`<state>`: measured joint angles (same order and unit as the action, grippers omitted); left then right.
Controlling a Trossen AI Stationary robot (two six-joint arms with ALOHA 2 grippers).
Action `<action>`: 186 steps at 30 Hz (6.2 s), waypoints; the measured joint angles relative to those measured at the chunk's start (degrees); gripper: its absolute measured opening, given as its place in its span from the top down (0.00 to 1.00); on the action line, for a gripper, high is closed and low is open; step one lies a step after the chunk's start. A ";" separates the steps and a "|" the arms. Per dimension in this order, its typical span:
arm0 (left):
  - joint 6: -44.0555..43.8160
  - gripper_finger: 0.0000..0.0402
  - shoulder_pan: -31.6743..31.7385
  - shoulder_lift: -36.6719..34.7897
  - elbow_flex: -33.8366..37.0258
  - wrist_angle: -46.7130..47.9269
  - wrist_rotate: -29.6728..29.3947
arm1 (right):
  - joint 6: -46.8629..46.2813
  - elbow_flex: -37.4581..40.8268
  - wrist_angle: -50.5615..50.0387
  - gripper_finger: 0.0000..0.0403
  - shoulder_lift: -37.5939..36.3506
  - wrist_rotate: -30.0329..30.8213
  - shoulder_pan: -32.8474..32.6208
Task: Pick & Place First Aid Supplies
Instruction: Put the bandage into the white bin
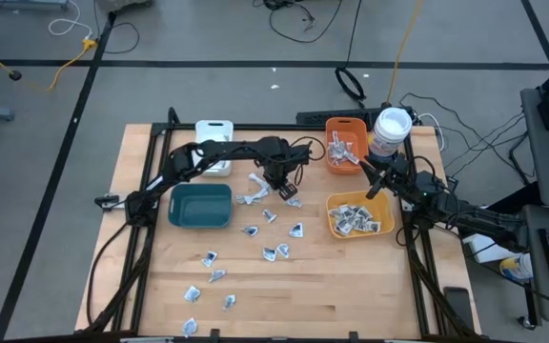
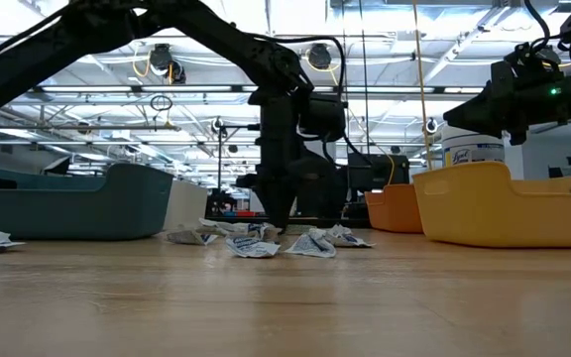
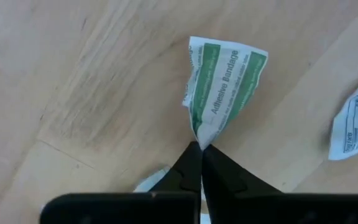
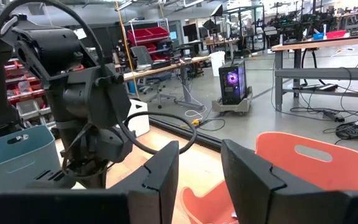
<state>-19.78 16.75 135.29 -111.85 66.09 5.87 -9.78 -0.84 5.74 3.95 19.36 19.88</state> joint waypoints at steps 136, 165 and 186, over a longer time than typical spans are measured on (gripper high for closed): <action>73.42 0.38 8.36 -14.96 9.79 5.22 1.86 | 0.00 -0.01 -0.02 0.71 -0.02 0.00 0.01; 68.98 0.80 5.38 -6.87 11.04 0.92 -3.15 | 0.00 -0.01 0.00 0.71 -0.01 0.00 0.02; 45.71 0.99 7.73 -15.95 11.00 1.39 -2.93 | 0.00 -0.01 0.00 0.71 -0.01 0.01 0.02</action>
<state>25.94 24.49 119.34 -100.85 67.48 2.94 -9.78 -0.85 5.74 3.94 19.37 19.90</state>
